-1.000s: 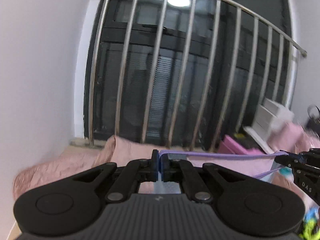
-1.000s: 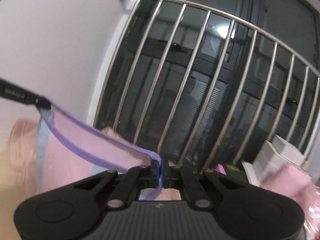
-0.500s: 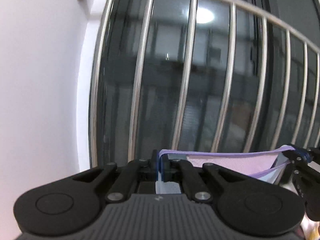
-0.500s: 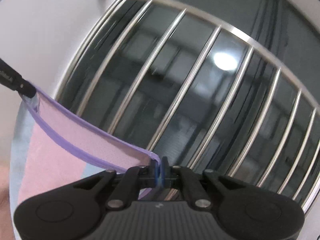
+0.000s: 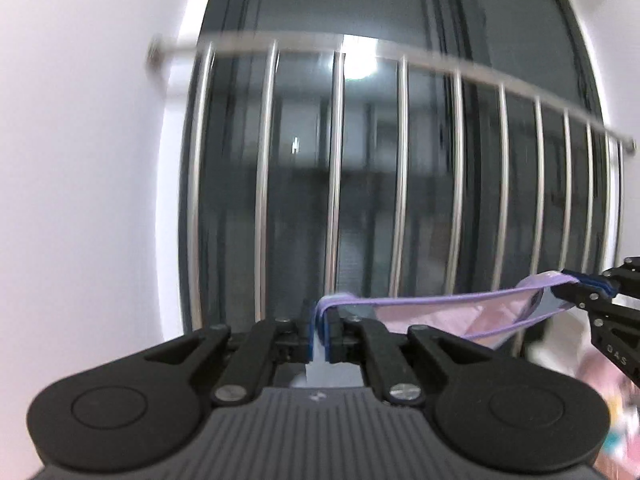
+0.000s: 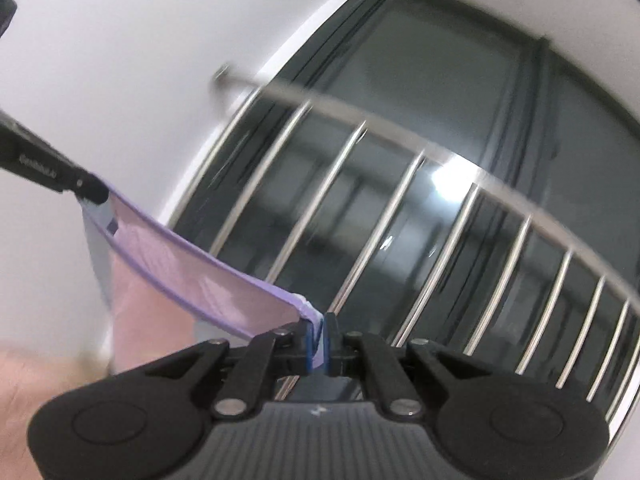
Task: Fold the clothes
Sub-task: 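Lift the garment edge high with both grippers, holding it stretched between them, then lower the garment onto the table with both grippers and release it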
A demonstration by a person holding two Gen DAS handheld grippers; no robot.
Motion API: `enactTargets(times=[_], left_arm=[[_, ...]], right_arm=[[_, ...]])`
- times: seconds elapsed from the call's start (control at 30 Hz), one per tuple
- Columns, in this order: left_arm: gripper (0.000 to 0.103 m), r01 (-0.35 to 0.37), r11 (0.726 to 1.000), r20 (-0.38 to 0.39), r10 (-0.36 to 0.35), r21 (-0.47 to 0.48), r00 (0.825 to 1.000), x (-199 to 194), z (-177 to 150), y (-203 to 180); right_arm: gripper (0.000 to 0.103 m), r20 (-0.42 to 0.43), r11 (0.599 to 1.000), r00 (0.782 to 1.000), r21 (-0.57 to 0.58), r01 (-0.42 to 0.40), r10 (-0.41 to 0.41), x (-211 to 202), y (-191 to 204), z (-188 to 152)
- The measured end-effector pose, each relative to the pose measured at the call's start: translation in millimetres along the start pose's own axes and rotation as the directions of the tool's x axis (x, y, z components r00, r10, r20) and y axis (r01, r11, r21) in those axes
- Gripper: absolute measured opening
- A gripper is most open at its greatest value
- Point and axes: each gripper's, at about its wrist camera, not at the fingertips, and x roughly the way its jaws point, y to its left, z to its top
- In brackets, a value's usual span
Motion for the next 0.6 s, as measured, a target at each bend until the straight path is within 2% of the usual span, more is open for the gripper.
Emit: enactTargets(times=[0.07,0.13,0.2,0.27,0.3,0.37,0.5,0.53,0.57,0.6], left_arm=[[0.005,-0.012,1.000,-0.102,0.011,-0.010,0.995,-12,-80,1],[0.004,-0.041,0.998,-0.228,0.031,-0.039,0.973,-22,-170,2],[0.003,-0.081,0.993,-0.350,0.044,-0.090,0.936,-37,-257,5],[0.003,-0.110,0.982,-0.452,0.029,-0.155,0.891,-57,-315,8],[0.003,-0.108,0.982,-0.456,0.026,-0.154,0.890,-68,-322,9],[0.004,-0.102,0.983,-0.464,0.020,-0.153,0.885,-92,-336,12],[0.005,-0.091,0.984,-0.481,0.007,-0.152,0.877,-138,-363,18],[0.011,-0.088,0.985,-0.485,0.004,-0.151,0.875,-150,-370,20],[0.016,-0.085,0.986,-0.487,0.005,-0.142,0.874,-161,-375,20],[0.035,-0.081,0.992,-0.481,0.023,-0.099,0.877,-170,-373,18]], right_arm=[[0.002,-0.110,0.993,0.989,0.068,-0.092,0.099,-13,35,-58],[0.001,-0.222,0.974,0.954,0.152,-0.171,0.202,-27,74,-121],[0.002,-0.306,0.958,0.917,0.204,-0.201,0.258,-44,114,-178],[0.002,-0.369,0.938,0.876,0.270,-0.219,0.311,-69,148,-226],[0.002,-0.398,0.926,0.853,0.304,-0.224,0.337,-82,165,-250],[0.002,-0.424,0.913,0.832,0.344,-0.218,0.358,-111,183,-276],[0.003,-0.384,0.851,0.817,0.475,-0.225,0.430,-167,193,-300],[0.005,-0.392,0.852,0.815,0.476,-0.218,0.427,-181,197,-301],[0.011,-0.392,0.851,0.816,0.480,-0.213,0.425,-196,197,-300],[0.014,-0.391,0.850,0.818,0.484,-0.208,0.423,-211,198,-299]])
